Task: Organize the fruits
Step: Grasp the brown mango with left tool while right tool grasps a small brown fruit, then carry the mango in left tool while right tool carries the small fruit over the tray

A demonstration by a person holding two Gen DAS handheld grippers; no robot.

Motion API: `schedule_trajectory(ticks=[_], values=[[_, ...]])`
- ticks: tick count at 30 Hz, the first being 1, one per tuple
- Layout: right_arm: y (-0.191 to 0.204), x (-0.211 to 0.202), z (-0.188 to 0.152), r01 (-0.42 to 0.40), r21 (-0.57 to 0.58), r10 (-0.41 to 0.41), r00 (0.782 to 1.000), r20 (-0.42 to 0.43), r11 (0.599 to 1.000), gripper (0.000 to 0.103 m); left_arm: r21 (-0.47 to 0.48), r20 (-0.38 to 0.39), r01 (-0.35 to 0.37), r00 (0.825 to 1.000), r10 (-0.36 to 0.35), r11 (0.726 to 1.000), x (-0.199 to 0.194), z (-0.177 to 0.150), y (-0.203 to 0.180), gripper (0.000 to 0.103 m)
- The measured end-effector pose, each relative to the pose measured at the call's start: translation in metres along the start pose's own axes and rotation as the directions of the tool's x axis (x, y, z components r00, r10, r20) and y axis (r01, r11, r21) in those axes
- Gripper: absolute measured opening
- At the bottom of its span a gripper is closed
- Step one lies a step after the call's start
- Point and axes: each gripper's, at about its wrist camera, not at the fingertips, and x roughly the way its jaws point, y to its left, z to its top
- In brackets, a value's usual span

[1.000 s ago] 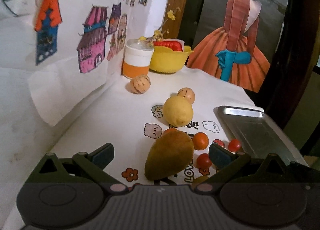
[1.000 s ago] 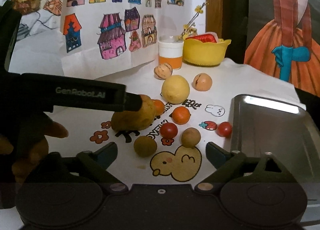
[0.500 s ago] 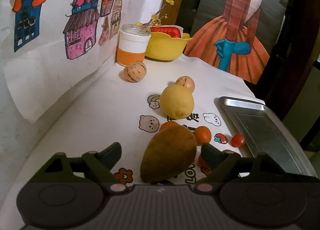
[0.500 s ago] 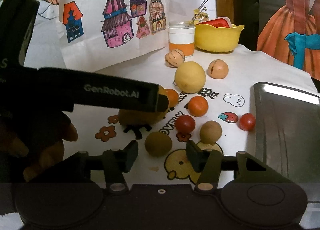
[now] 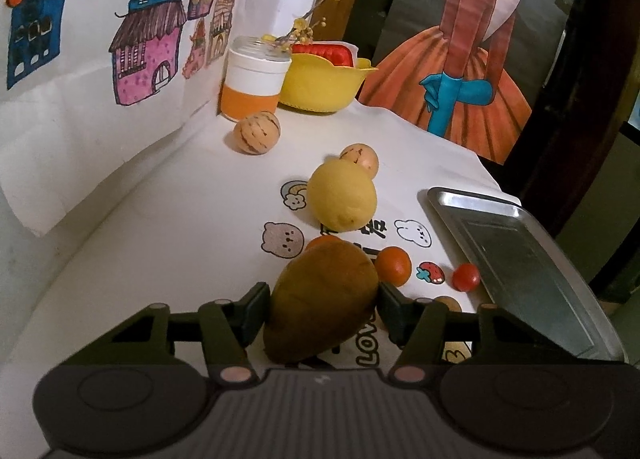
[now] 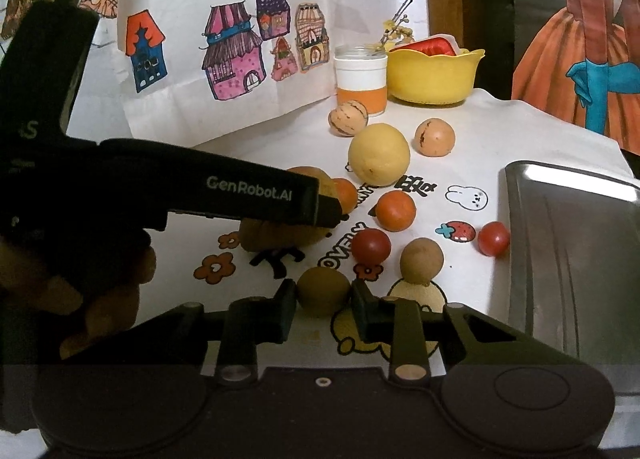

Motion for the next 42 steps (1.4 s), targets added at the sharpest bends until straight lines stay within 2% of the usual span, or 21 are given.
schedule_trajectory(ticks=[7, 16, 21, 32, 42], values=[[-0.004, -0.013, -0.009, -0.007, 0.020, 0.006, 1.000, 0.018, 1.000, 0.032, 0.004, 0.005, -0.007, 1.000, 0.007, 1.000, -0.013, -0.011, -0.005, 0.062], [-0.010, -0.049, -0.023, -0.013, 0.045, 0.010, 0.998, 0.061, 0.999, 0.032, -0.005, -0.019, 0.030, 0.999, -0.030, 1.000, -0.038, -0.032, -0.020, 0.062], [-0.018, -0.074, -0.034, 0.009, 0.066, -0.015, 0.996, 0.087, 0.998, 0.032, 0.008, -0.022, 0.050, 0.998, -0.050, 0.999, -0.049, -0.044, -0.035, 0.061], [-0.050, -0.135, -0.068, 0.113, 0.130, -0.129, 0.985, 0.119, 0.985, 0.032, 0.027, -0.006, 0.130, 0.992, -0.130, 0.991, -0.067, -0.066, -0.077, 0.058], [-0.060, -0.151, -0.082, 0.124, 0.150, -0.142, 0.983, 0.114, 0.981, 0.032, 0.105, 0.004, 0.092, 0.996, -0.093, 0.990, -0.070, -0.077, -0.102, 0.058]])
